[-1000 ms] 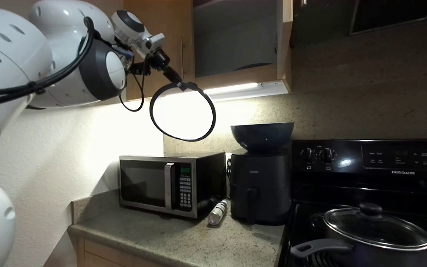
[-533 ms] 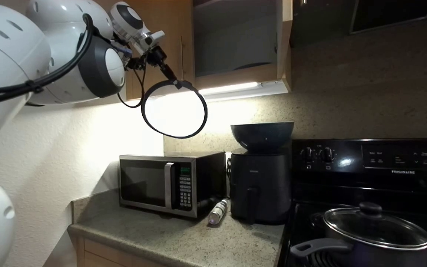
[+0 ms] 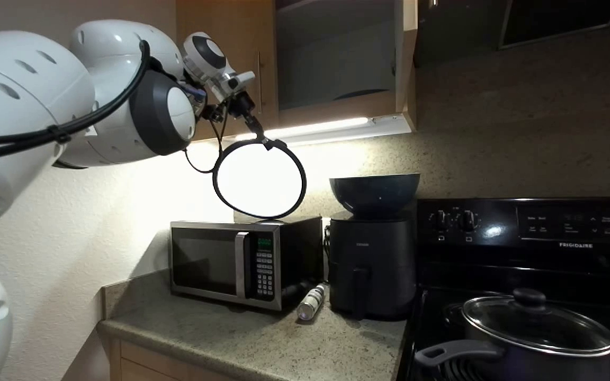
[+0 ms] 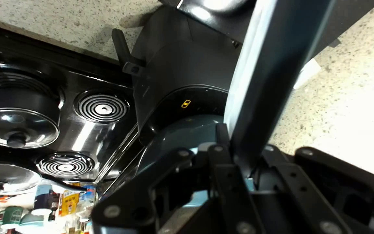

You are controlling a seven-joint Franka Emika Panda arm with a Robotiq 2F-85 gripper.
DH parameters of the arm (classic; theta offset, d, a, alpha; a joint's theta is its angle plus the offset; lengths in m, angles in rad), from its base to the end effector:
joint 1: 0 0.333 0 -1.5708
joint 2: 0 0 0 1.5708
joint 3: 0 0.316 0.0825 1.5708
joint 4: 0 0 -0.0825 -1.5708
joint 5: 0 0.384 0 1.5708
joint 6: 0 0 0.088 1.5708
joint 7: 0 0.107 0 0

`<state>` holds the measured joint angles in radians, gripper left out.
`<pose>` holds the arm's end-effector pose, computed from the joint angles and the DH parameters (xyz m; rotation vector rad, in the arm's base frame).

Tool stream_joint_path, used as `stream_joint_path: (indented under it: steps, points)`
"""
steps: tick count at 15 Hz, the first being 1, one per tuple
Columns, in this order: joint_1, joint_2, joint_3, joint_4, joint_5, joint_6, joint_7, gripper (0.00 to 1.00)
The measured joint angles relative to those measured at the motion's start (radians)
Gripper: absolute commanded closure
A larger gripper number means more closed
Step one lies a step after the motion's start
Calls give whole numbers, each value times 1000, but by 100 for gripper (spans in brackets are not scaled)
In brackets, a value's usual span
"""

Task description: Remove the lid from the cabinet and put it on top of the microwave

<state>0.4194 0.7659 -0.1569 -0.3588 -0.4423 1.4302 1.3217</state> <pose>0.6697 0.1984 0.6861 2.4225 -1.5408 0.8935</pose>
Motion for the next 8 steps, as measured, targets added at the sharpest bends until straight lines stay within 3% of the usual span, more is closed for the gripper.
stream_joint_path:
  steps: [4,8]
  points:
    - [-47,24,-9,0,8,-7,-42,90]
    - [-49,30,-21,0,8,-12,-42,93]
